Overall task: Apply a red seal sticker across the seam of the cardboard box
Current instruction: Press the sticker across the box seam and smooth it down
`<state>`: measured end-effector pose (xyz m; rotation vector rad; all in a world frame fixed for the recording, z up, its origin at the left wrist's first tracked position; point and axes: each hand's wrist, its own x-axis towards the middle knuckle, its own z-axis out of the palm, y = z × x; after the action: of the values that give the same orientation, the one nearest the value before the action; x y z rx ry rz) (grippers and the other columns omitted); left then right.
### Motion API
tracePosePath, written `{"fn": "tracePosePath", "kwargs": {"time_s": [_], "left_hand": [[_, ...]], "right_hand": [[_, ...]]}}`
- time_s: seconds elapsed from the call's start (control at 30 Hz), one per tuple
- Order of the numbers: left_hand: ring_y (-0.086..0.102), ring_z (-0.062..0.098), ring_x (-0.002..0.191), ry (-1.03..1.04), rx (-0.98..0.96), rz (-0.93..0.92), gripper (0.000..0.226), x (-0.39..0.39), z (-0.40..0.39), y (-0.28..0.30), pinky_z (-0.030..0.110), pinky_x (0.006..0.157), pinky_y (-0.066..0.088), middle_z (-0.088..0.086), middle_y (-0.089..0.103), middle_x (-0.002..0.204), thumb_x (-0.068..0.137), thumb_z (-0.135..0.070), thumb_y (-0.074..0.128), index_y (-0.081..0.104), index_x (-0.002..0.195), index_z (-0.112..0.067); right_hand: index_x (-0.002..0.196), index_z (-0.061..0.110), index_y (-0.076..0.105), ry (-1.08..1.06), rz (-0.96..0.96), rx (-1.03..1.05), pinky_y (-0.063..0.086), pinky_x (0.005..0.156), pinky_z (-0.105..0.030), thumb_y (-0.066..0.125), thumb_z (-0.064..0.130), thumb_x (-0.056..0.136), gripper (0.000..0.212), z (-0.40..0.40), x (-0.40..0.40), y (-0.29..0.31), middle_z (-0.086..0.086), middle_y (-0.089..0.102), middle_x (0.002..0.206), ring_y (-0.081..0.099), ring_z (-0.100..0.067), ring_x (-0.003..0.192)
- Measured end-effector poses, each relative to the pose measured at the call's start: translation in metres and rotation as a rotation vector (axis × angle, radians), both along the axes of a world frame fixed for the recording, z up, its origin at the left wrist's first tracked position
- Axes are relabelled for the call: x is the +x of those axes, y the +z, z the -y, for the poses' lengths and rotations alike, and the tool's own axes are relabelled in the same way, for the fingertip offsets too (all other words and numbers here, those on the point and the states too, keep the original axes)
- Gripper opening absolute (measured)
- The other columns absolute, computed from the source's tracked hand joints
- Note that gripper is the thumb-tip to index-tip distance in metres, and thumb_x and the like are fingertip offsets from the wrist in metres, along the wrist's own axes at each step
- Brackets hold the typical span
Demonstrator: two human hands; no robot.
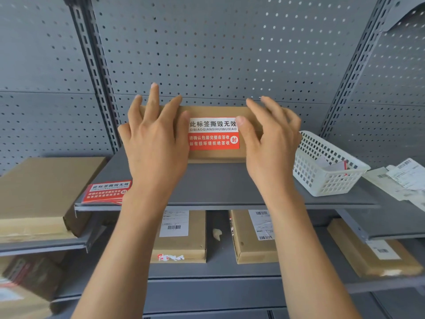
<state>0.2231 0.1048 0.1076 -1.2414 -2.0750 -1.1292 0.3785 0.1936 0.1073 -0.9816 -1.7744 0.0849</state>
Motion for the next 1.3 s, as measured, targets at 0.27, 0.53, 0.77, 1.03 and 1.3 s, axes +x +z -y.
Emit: {"fn": "tracePosePath", "kwargs": {"time_s": [0.27,0.53,0.77,1.03,1.3], "left_hand": [[0.03,0.037,0.151,-0.037,0.028,0.025,0.043,-0.004,0.004,-0.001,0.059,0.109,0.03,0.005,0.039,0.164,0.109,-0.041,0.035,0.059,0.141,-0.026],[0.027,0.035,0.152,0.085,0.016,0.111,0.054,0.011,-0.01,0.0,0.054,0.11,0.026,0.001,0.042,0.162,0.096,-0.068,0.046,0.065,0.127,-0.028],[0.029,0.036,0.151,0.055,0.057,0.086,0.038,0.008,-0.008,-0.007,0.054,0.11,0.027,0.003,0.043,0.161,0.106,-0.046,0.043,0.066,0.131,-0.028],[0.018,0.031,0.158,-0.134,0.074,0.055,0.051,-0.001,0.007,-0.005,0.057,0.115,0.026,0.004,0.025,0.17,0.107,-0.046,0.044,0.042,0.155,-0.031],[0.014,0.032,0.159,-0.122,0.08,-0.025,0.071,-0.005,0.006,0.0,0.056,0.11,0.032,0.006,0.022,0.171,0.091,-0.068,0.056,0.048,0.151,-0.029]], "right_hand": [[0.13,0.024,0.067,-0.011,-0.077,0.014,0.039,0.102,-0.049,0.049,0.033,0.103,0.033,0.003,0.0,0.0,0.004,0.062,0.14,0.045,-0.031,0.128],[0.115,0.032,0.069,-0.14,-0.028,-0.088,0.035,0.092,-0.045,0.054,0.075,0.082,0.057,0.012,-0.025,0.007,0.01,0.058,0.127,0.041,-0.026,0.126],[0.117,0.031,0.07,-0.043,-0.05,-0.084,0.034,0.093,-0.044,0.055,0.05,0.097,0.031,0.005,-0.013,0.002,0.008,0.06,0.127,0.04,-0.026,0.127],[0.138,0.029,0.059,0.086,0.01,-0.082,0.03,0.112,-0.051,0.055,0.056,0.094,0.052,0.008,0.004,0.004,0.005,0.047,0.153,0.032,-0.028,0.144],[0.145,0.03,0.051,0.03,0.125,-0.023,0.027,0.107,-0.055,0.059,0.074,0.081,0.079,0.01,0.0,0.01,0.003,0.04,0.16,0.029,-0.035,0.147]]}}
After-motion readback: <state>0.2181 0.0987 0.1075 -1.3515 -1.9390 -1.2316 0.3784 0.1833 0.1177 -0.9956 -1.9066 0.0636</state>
